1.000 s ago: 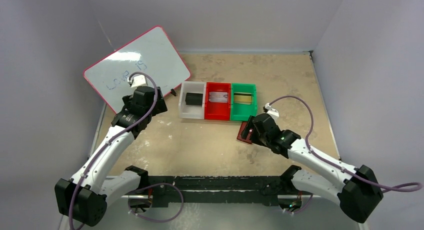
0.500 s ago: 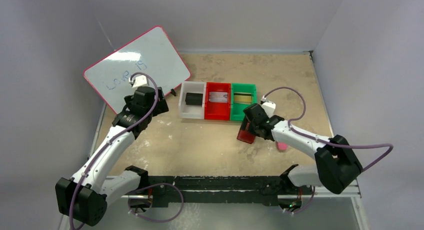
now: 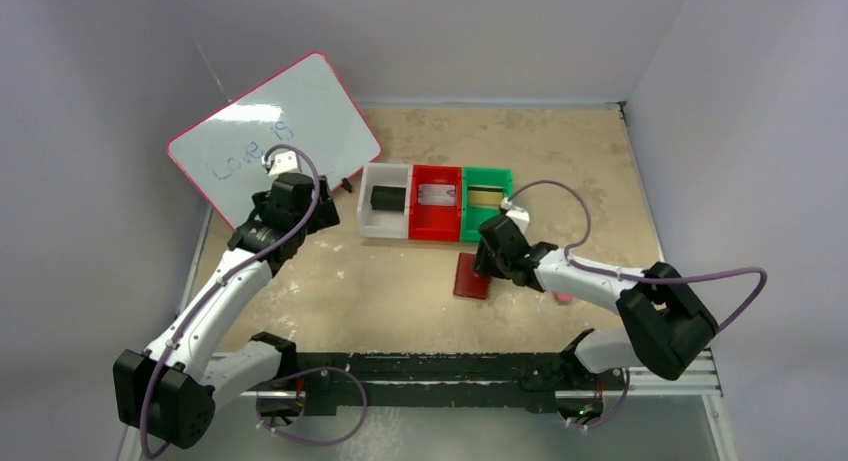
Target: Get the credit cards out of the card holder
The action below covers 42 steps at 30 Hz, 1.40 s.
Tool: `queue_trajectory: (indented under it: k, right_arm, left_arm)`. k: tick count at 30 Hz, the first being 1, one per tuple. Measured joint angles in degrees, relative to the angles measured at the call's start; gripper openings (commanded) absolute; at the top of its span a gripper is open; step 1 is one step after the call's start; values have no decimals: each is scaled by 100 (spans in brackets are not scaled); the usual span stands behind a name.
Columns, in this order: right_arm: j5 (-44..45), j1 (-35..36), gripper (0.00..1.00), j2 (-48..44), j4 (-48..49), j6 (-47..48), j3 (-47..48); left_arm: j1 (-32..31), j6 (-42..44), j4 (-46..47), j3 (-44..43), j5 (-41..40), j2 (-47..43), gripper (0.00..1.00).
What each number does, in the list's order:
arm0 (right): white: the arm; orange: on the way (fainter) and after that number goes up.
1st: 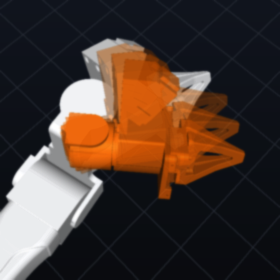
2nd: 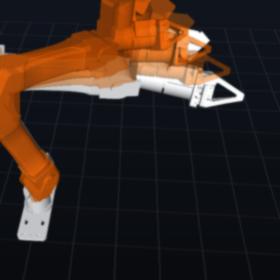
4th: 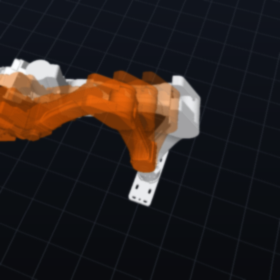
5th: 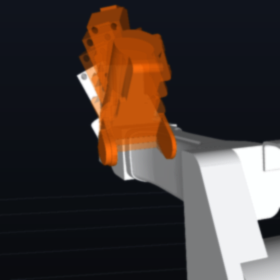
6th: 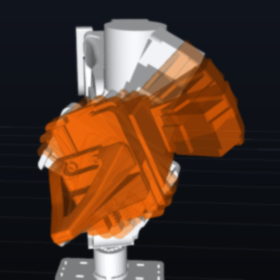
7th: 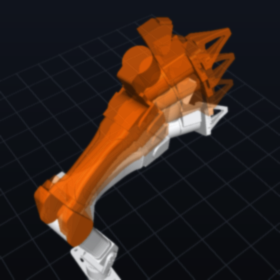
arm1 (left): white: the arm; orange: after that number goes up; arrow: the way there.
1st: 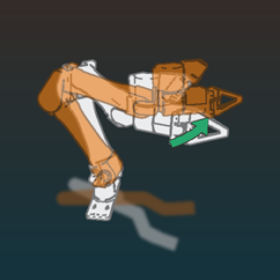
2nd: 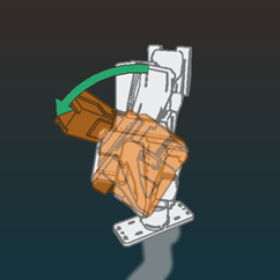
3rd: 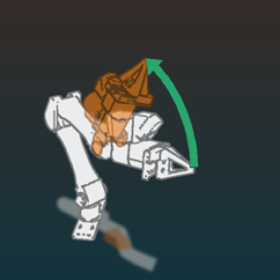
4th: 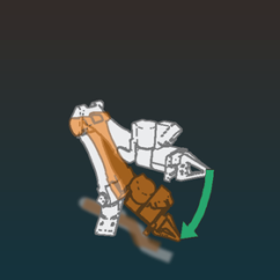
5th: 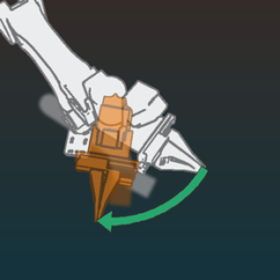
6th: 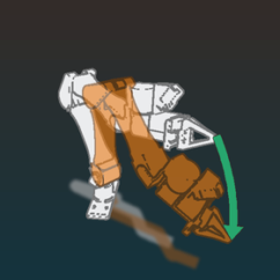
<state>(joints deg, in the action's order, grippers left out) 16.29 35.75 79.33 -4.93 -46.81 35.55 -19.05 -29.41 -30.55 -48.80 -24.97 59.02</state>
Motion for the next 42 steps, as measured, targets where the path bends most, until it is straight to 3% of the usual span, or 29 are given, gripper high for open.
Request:
queue_trajectory:
  k: [6, 7, 10, 11, 18, 21, 25, 28, 33, 36, 42]
  right_arm:
    - [-249, 1408, 58, -234, -85, -514, -184]
    - [-262, 1569, 64, -262, -153, -573, -184]
    - [-271, 1773, 98, -404, -323, -669, -177]
    - [-232, 1797, 100, -476, -413, -721, -155]
    - [221, 1836, 100, -1115, -831, -916, 76]
    - [103, 1836, 86, -1362, -730, -1049, -66]
    - [-168, 1843, 73, -1834, -485, -1309, -702]
    - [-286, 1862, 70, -1976, -592, -1458, -894]
    - [-293, 2033, 65, -1585, -638, -1611, -715]
    - [-227, 2188, 63, -1019, -691, -1709, -404]
    - [9, 2452, 54, -339, -883, -1926, 17]
  left_arm:
    - [-61, -245, 170, 339, 667, -205, 91]
    - [-92, -306, 170, 431, 837, -262, 90]
    - [-385, -566, 166, 531, 1180, -337, 89]
    - [-603, -656, 175, 531, 1226, -339, 88]
    - [-2656, -1513, 352, 551, 1001, -83, 87]
    - [-3171, -1845, 415, 662, 667, 90, 95]
    - [-3436, -2074, 835, 1165, 396, -94, 98]
    - [-3473, -2275, 1248, 1803, 214, -734, 98]
    - [-3471, -2481, 1768, 2367, 72, -1353, 85]
    - [-3471, -2601, 1937, 2371, 57, -1005, 75]
    - [-3471, -2614, 2044, 2177, 317, 101, 71]
